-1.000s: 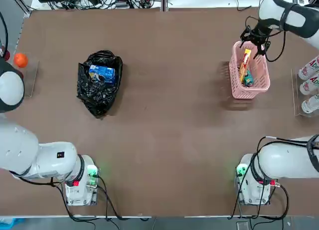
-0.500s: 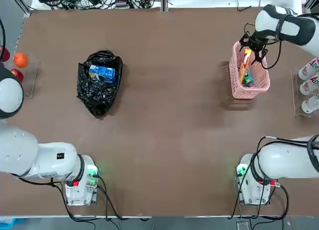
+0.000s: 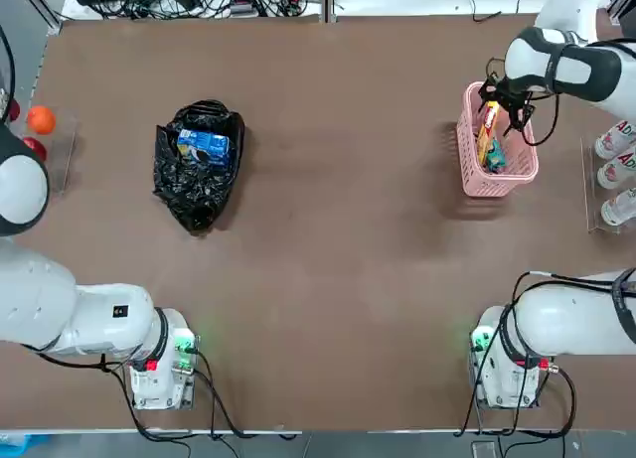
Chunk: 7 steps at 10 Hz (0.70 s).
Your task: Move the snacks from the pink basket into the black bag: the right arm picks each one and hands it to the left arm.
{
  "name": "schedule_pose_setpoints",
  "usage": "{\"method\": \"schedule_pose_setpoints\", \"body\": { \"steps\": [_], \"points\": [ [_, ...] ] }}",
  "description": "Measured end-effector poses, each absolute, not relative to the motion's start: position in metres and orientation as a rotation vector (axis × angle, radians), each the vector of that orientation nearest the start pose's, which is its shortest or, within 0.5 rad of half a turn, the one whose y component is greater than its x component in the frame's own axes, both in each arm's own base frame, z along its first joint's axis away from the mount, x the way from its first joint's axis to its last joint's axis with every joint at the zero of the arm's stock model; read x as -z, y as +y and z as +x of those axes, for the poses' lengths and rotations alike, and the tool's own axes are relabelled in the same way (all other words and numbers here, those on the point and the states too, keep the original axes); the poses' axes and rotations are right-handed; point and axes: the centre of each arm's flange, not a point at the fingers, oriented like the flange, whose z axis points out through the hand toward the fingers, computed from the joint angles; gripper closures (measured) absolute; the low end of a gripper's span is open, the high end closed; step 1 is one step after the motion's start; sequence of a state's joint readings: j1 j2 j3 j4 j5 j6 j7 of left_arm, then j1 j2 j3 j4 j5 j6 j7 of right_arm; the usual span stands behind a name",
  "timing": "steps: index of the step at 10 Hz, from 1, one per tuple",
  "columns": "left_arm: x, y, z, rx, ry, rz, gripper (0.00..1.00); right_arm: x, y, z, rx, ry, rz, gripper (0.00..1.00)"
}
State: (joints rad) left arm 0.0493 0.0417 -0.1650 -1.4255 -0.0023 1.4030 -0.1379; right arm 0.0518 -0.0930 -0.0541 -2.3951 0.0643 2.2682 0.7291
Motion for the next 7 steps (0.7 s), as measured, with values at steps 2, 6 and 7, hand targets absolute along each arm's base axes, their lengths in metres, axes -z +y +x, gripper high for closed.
{"method": "schedule_pose_setpoints", "body": {
  "steps": [2,6,7],
  "points": [
    [-0.649,-0.058,0.55,-0.119,-0.042,-3.141,0.0,-0.347,-0.009,0.48,-0.055,1.133,-2.899,0.0],
    [-0.645,-0.072,0.551,-0.129,-0.003,-3.144,0.0,-0.344,-0.024,0.484,-0.038,1.141,-2.899,0.0],
    [-0.645,-0.076,0.55,-0.131,0.008,-3.146,0.0,-0.342,-0.024,0.484,-0.038,1.14,-2.9,0.0]
  ]
}}
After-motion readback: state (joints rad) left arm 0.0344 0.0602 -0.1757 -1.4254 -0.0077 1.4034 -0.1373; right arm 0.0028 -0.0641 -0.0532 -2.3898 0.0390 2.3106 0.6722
